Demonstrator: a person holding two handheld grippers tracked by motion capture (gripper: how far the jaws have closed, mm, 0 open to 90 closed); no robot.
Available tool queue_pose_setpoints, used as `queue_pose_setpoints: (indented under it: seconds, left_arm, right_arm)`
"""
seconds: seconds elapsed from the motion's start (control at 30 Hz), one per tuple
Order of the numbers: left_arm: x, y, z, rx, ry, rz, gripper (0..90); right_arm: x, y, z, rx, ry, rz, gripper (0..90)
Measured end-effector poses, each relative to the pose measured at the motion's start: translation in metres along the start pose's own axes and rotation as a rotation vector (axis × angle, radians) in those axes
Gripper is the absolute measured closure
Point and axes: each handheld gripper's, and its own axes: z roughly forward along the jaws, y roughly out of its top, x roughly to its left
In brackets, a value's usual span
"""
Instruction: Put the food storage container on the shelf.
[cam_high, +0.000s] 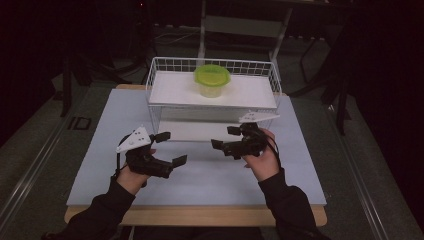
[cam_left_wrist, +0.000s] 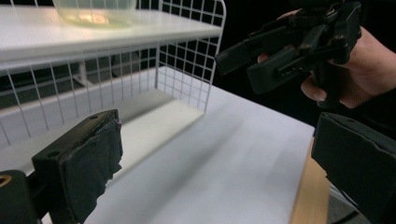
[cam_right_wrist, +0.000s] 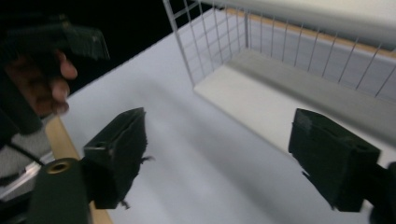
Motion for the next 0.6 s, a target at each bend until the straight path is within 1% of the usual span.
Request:
queue_pose_setpoints:
  seconds: [0.07,0.13,0.23,0.33,0.37,0.4,0.43,0.5,0.53,0.6]
  left_arm:
    - [-0.001,-0.005,-0.002,0.012,-0.008,0.005,2.7]
    - [-0.002,-0.009,-0.004,0.020,-0.011,0.009,2.7]
    - [-0.003,-0.016,-0.007,0.035,-0.017,0.019,2.7]
    - [-0.002,-0.023,-0.010,0.059,-0.014,0.017,2.7]
    - [-0.001,-0.025,-0.010,0.066,-0.014,0.013,2.7]
    - [-0.001,-0.028,-0.011,0.074,-0.016,0.011,2.8]
    - [0.000,-0.031,-0.012,0.084,-0.019,0.010,2.8]
    - [0.001,-0.037,-0.013,0.099,-0.021,0.011,2.8]
    - [0.002,-0.040,-0.014,0.108,-0.023,0.012,2.7]
    - [0.005,-0.047,-0.016,0.128,-0.018,0.012,2.8]
  right_arm:
    - [0.000,-0.009,-0.001,0.002,-0.001,-0.016,17.5]
    - [-0.002,-0.018,-0.002,0.004,-0.012,-0.025,17.7]
    - [-0.004,-0.032,-0.005,-0.004,0.001,-0.010,17.6]
    - [-0.007,-0.047,-0.009,-0.002,0.001,-0.009,17.6]
    - [-0.008,-0.052,-0.009,0.000,-0.009,-0.007,17.6]
    - [-0.010,-0.057,-0.010,0.003,-0.010,-0.001,17.6]
    - [-0.011,-0.063,-0.012,0.000,0.000,0.012,17.6]
    - [-0.014,-0.074,-0.014,0.004,-0.003,0.024,17.6]
    - [-0.015,-0.079,-0.015,0.003,-0.002,0.021,17.6]
    - [-0.017,-0.089,-0.018,0.008,-0.016,0.011,17.6]
